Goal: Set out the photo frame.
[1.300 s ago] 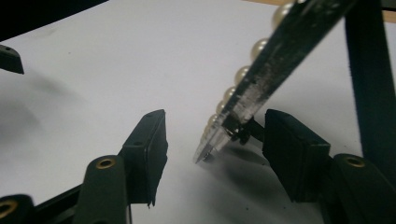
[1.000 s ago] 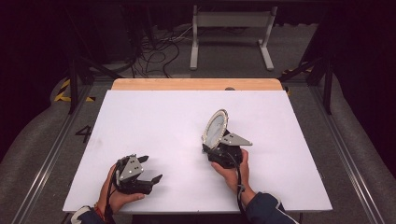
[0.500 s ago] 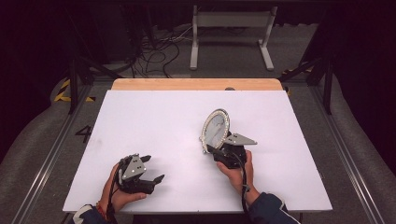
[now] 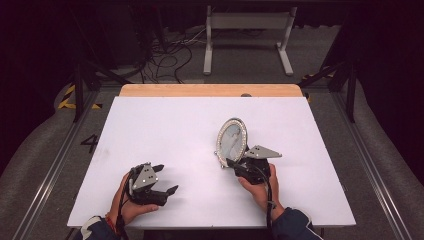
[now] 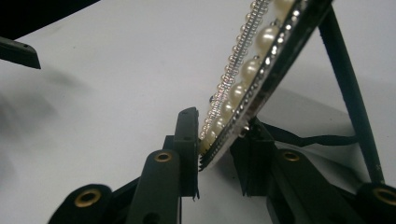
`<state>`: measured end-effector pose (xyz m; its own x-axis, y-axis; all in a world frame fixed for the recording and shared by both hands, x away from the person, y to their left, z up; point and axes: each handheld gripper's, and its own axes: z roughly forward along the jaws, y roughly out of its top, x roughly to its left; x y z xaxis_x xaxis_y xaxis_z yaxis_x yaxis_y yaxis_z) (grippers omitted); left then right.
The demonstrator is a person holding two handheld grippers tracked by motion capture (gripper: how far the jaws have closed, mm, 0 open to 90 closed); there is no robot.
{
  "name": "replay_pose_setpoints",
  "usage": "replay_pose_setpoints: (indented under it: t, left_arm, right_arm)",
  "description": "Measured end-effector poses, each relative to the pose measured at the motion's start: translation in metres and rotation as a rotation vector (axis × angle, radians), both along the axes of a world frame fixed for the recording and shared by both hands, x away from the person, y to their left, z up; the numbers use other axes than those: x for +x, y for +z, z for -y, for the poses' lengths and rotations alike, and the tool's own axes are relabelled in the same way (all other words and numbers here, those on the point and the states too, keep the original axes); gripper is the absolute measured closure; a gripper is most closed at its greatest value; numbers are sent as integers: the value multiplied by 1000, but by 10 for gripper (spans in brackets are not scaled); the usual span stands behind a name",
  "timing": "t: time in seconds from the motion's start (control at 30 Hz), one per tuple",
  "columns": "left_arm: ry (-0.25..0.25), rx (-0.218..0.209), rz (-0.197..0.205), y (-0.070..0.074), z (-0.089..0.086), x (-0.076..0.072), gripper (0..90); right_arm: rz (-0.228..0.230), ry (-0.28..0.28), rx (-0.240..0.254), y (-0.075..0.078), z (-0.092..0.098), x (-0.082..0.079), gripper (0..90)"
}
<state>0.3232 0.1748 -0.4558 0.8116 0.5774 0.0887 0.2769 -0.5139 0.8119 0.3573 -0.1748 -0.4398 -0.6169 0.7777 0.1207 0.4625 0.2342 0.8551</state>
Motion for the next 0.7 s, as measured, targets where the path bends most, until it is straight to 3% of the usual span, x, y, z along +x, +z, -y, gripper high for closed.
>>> replay_pose_setpoints:
  t: [0.13,0.37,0.47,0.7]
  left_arm:
    - [-4,5,1,0,2,0,180]
    - [11,3,4,0,4,0,178]
    - [14,-4,2,0,5,0,175]
    - [18,-2,-1,-1,5,1,174]
  right_arm:
    - [16,-18,12,2,1,1,635]
    - [36,-55,26,0,-5,2,590]
    - [28,-71,41,-2,-9,5,594]
    - [4,-59,71,-6,-9,11,709]
